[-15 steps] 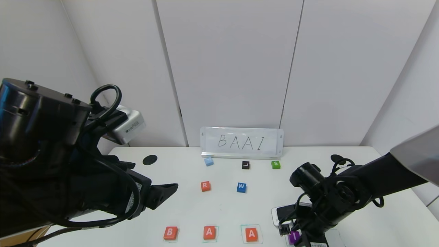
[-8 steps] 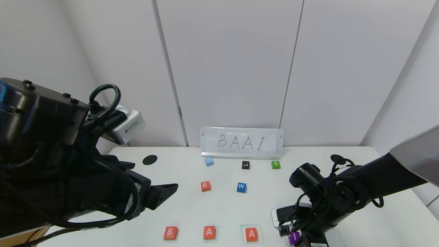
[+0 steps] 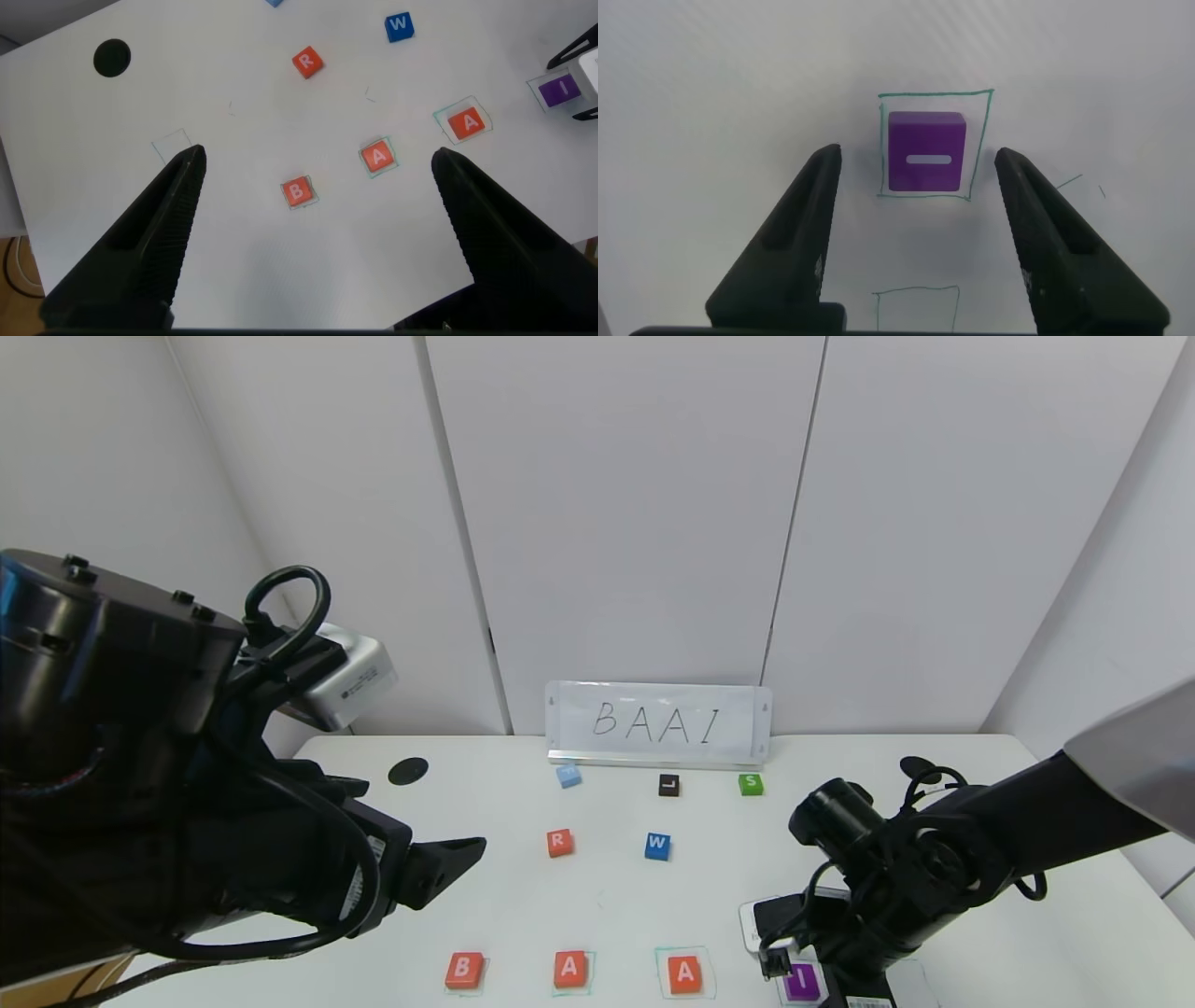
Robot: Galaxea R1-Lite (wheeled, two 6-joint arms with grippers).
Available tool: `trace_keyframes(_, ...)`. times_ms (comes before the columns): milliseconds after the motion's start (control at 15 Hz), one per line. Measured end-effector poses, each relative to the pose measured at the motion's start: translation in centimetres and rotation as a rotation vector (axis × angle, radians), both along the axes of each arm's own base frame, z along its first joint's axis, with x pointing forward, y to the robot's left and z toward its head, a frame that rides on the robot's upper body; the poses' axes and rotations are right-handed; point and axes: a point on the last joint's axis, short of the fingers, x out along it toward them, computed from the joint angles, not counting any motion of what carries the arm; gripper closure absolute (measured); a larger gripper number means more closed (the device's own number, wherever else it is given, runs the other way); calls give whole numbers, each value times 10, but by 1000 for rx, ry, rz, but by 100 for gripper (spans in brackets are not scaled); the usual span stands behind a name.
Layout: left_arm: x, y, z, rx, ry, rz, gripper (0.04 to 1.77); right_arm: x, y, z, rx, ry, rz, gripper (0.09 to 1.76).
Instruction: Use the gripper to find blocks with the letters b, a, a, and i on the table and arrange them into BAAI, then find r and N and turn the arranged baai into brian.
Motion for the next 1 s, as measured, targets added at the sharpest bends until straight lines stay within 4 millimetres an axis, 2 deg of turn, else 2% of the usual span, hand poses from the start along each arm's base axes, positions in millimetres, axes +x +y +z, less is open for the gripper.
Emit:
trace_keyframes(267,-1,1,1,3,-9,7,9,-4,-3,19,31,-38,-36,44)
trace_keyframes(400,-1,0,1,3,-9,6,9,-9,-4,36,76,-46,-153,37)
trace_keyframes(667,-1,3,2,-2,-16,17,9,-21,-1,67,201,-7,-574,28)
trace_keyframes(1000,22,31,3,-64,-117,179,9,-32,-13,108,281,-198,-1043,21)
